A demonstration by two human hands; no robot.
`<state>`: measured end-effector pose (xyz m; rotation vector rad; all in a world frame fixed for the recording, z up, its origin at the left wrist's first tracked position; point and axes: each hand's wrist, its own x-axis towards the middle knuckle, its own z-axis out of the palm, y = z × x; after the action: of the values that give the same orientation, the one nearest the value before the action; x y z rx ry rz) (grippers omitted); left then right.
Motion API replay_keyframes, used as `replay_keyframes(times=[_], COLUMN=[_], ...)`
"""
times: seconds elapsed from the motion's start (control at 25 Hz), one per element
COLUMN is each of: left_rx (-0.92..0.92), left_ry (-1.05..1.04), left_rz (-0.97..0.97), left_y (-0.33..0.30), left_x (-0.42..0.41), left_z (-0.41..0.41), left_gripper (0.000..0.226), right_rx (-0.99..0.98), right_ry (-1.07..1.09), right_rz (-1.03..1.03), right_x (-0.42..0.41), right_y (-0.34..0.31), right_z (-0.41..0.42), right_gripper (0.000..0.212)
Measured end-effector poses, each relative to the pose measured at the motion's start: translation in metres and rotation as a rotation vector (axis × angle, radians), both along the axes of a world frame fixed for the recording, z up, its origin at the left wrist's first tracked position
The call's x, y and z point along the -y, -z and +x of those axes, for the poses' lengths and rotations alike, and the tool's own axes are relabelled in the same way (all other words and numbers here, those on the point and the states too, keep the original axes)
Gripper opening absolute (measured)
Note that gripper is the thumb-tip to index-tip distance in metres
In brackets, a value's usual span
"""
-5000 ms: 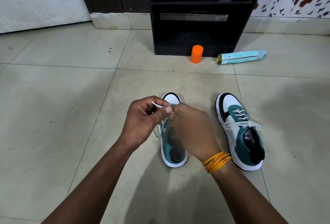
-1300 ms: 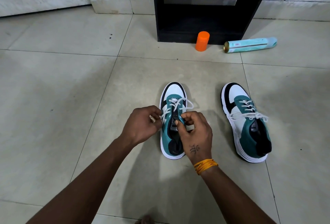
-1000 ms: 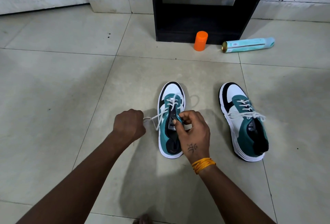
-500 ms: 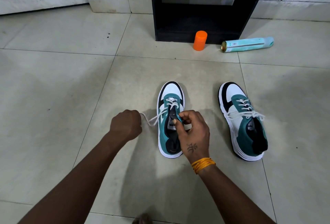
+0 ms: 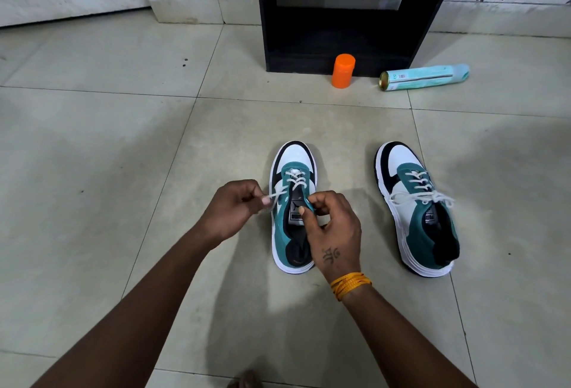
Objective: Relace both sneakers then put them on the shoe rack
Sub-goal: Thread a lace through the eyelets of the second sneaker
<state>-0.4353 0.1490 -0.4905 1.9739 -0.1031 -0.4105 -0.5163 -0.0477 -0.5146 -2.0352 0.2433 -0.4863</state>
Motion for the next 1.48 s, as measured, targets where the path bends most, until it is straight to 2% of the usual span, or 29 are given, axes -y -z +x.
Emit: replay_keyframes(times=[0.12,0.16,0.24,0.32,0.48,0.64,0.76,0.84,1.04,1.16,1.24,1.32,1.4,1.48], left_rx=[-0.308,-0.355,-0.384,-0.334,-0.164,-0.104,-0.091,-0.059,-0.162,-0.330,-0.404,-0.371,-0.255,-0.184], left_ry=[-0.150,-0.181,-0.190,-0.163,-0.216,-0.161,-0.074,-0.059,-0.050,-0.174,-0.244,-0.243,-0.211,-0.190], left_rz=[-0.420,-0.513,-0.568,-0.477,-0.188,0.060,0.117,0.121,-0.010,-0.314,-0.447,-0.392,-0.215,-0.117], left_y=[0.004,0.006,0.009,0.008,0.000,-0.011,-0.013,-0.013,-0.010,-0.010,-0.009,-0.011,-0.021,-0.042], left_x=[-0.007,-0.008,-0.007,-0.004,0.013,0.023,0.024,0.023,0.021,0.021,0.019,0.018,0.015,0.009], left_z=[-0.004,-0.005,-0.006,-0.008,-0.009,-0.001,-0.002,-0.002,0.003,0.007,0.006,0.003,0.001,0.002], left_gripper=[0.009,0.009,0.011,0.013,0.040,0.026,0.034,0.032,0.021,0.015,0.021,0.025,0.031,0.040], right_rx=[-0.007,-0.006,-0.006,-0.005,-0.014,-0.009,-0.003,-0.005,-0.005,-0.005,-0.013,-0.013,-0.002,-0.006], right_ry=[-0.017,-0.022,-0.019,-0.018,-0.014,-0.009,-0.011,-0.010,-0.006,-0.001,-0.001,-0.001,-0.002,-0.009], right_rz=[0.022,0.022,0.020,0.027,0.026,0.015,0.021,0.025,0.006,-0.005,0.002,0.004,-0.006,-0.013], right_x=[-0.001,-0.002,-0.002,0.000,0.001,0.004,0.006,0.006,0.003,0.004,0.004,0.005,0.004,0.003], right_y=[0.002,0.002,0.002,0.002,0.002,0.003,0.004,0.004,0.002,0.002,0.001,0.001,-0.001,-0.004], right_z=[0.001,0.001,0.001,0.001,0.000,0.002,0.003,0.004,0.004,0.002,0.002,0.003,0.001,0.001], right_gripper=[0.015,0.015,0.015,0.015,0.014,0.013,0.014,0.014,0.012,0.011,0.010,0.010,0.010,0.011])
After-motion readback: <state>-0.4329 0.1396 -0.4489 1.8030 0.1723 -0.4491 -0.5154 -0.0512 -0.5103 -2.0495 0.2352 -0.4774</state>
